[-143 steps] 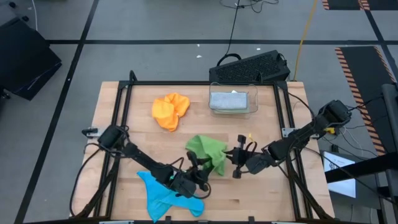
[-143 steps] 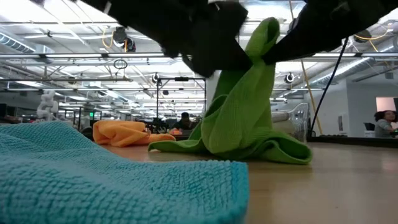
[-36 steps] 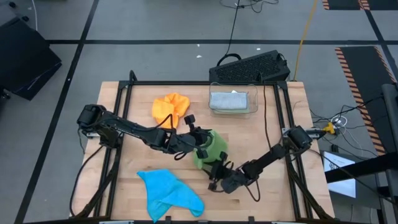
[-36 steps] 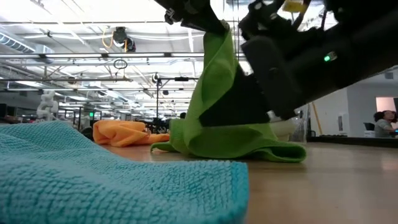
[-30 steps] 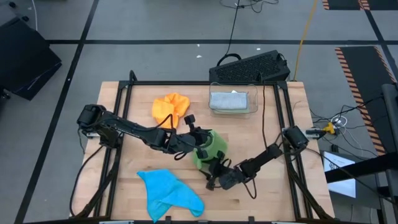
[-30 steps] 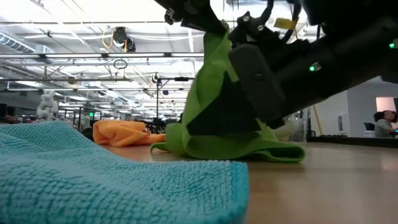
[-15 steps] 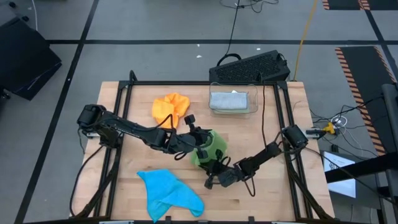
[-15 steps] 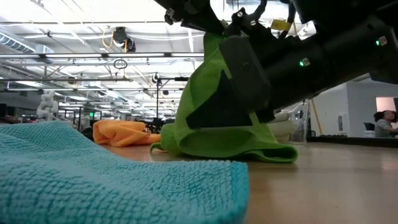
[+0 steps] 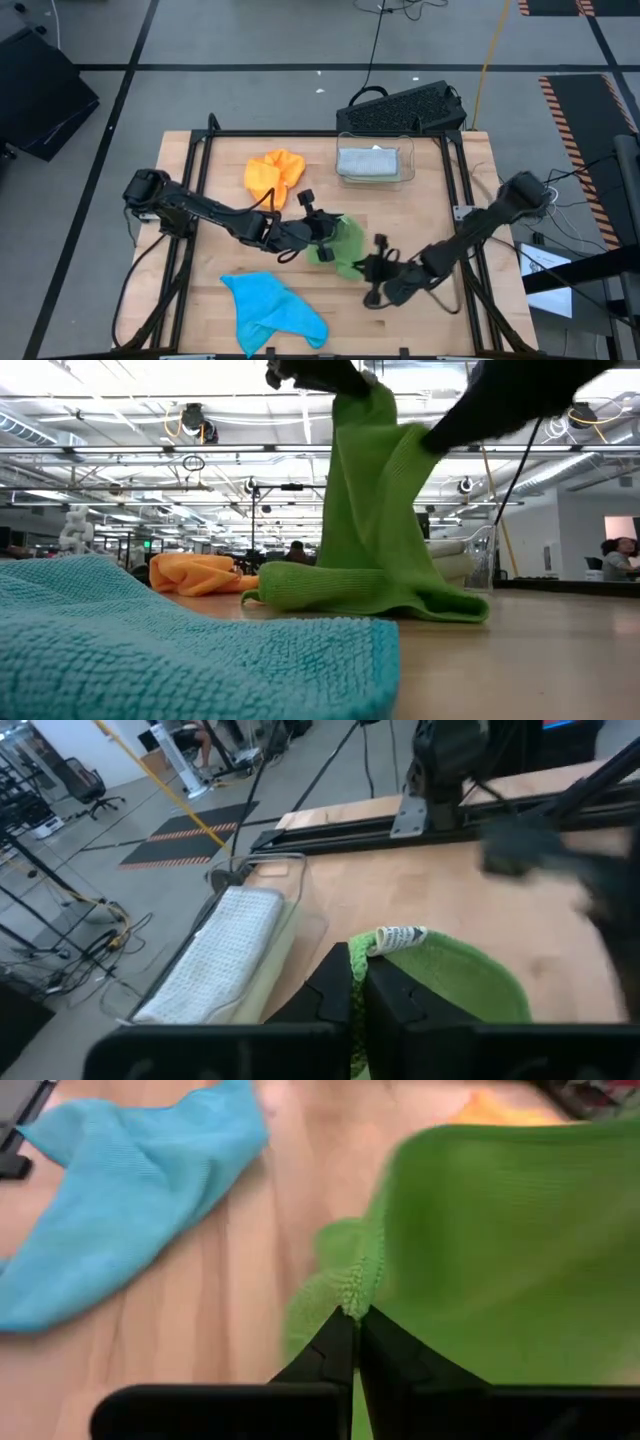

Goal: Fold microfiber towels
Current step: Fold the green microfiber towel

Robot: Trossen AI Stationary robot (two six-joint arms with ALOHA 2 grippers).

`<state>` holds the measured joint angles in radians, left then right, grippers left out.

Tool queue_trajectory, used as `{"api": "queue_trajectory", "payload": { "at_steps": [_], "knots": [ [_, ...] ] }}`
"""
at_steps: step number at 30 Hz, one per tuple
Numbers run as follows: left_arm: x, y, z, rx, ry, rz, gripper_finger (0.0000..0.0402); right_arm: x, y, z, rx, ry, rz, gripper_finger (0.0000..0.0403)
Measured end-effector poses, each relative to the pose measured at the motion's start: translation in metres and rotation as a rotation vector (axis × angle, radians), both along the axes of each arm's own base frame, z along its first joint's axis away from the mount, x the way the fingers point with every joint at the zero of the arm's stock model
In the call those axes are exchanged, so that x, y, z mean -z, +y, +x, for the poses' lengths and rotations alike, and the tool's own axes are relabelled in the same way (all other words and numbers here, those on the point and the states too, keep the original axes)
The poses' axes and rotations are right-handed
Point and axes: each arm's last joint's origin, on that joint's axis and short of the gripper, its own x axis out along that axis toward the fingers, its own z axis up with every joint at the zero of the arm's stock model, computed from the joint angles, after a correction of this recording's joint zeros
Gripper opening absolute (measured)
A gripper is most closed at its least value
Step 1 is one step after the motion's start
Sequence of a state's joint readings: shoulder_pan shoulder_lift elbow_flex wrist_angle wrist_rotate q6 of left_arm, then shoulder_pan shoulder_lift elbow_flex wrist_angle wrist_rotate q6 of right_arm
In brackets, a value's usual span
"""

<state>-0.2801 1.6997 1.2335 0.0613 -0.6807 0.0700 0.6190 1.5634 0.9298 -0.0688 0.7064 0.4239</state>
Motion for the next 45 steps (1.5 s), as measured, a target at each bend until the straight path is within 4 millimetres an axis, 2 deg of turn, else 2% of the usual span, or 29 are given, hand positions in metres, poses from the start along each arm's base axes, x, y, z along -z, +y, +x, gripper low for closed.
{"api": "queue_trajectory", "payload": {
  "at_steps": [6, 12, 16, 18, 21, 23, 25, 30, 37, 41, 45],
  "knots": [
    [-0.010, -0.011, -0.005, 0.028, -0.054, -0.026, 0.0005, -0.055, -0.022, -0.046, -0.036, -0.004, -0.091, 0.0001],
    [-0.038, -0.009, -0.020, 0.035, -0.169, -0.135, 0.0005, -0.096, -0.068, -0.094, 0.089, -0.045, -0.233, 0.0001],
    [-0.058, -0.006, -0.029, 0.057, -0.249, -0.170, 0.0007, -0.121, -0.094, -0.114, 0.104, -0.122, -0.257, 0.0001],
    [-0.067, -0.008, -0.033, 0.114, -0.279, -0.175, 0.0011, -0.133, -0.102, -0.121, 0.099, -0.187, -0.264, 0.0001],
    [-0.084, -0.013, -0.036, 0.319, -0.381, -0.225, 0.0008, -0.150, -0.107, -0.128, 0.083, -0.295, -0.270, 0.0001],
    [-0.093, -0.019, -0.038, 0.450, -0.454, -0.263, 0.0004, -0.158, -0.104, -0.129, 0.058, -0.341, -0.283, 0.0000],
    [-0.096, -0.023, -0.039, 0.507, -0.485, -0.286, 0.0006, -0.163, -0.098, -0.128, 0.023, -0.347, -0.295, 0.0000],
    [-0.096, -0.032, -0.047, 0.466, -0.455, -0.314, 0.0008, -0.169, -0.077, -0.117, -0.040, -0.300, -0.337, 0.0000],
    [-0.094, -0.056, -0.063, 0.395, -0.403, -0.312, 0.0009, -0.174, -0.040, -0.111, -0.151, -0.267, -0.294, 0.0000],
    [-0.093, -0.074, -0.074, 0.443, -0.381, -0.348, 0.0004, -0.180, -0.024, -0.114, -0.193, -0.288, -0.226, 0.0000],
    [-0.096, -0.093, -0.084, 0.578, -0.383, -0.386, 0.0011, -0.186, -0.007, -0.116, -0.250, -0.296, -0.215, 0.0000]
  ]
}}
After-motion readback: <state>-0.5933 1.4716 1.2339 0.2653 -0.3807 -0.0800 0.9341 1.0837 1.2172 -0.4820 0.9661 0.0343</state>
